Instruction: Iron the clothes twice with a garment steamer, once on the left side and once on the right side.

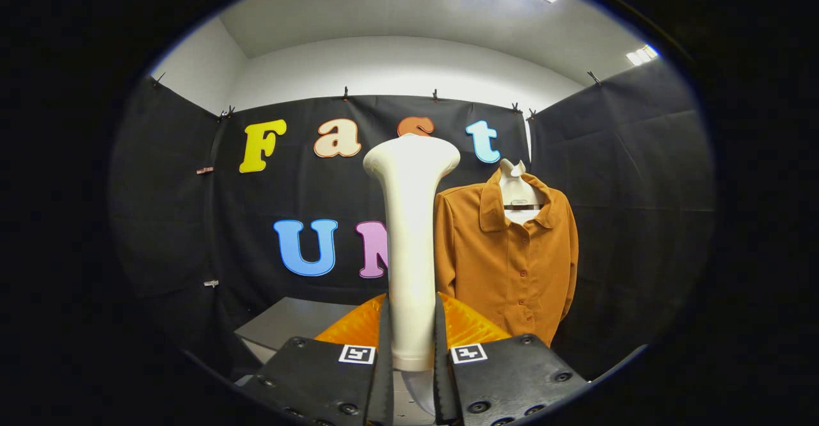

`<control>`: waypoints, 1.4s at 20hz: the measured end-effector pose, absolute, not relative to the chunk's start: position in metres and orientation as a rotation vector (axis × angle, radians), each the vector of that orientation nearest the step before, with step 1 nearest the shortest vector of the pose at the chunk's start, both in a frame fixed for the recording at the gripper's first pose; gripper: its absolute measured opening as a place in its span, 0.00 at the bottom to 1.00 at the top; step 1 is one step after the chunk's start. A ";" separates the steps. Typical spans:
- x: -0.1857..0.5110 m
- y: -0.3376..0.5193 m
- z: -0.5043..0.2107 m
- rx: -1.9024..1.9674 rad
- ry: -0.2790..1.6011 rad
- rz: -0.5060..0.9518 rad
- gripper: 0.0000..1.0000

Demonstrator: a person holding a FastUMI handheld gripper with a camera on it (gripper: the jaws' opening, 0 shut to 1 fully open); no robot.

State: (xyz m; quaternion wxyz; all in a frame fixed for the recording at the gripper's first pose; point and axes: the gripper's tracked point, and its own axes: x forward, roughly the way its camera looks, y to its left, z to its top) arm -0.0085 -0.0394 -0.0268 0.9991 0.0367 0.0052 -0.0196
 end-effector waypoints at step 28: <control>0.007 -0.022 -0.024 0.065 0.025 -0.034 0.28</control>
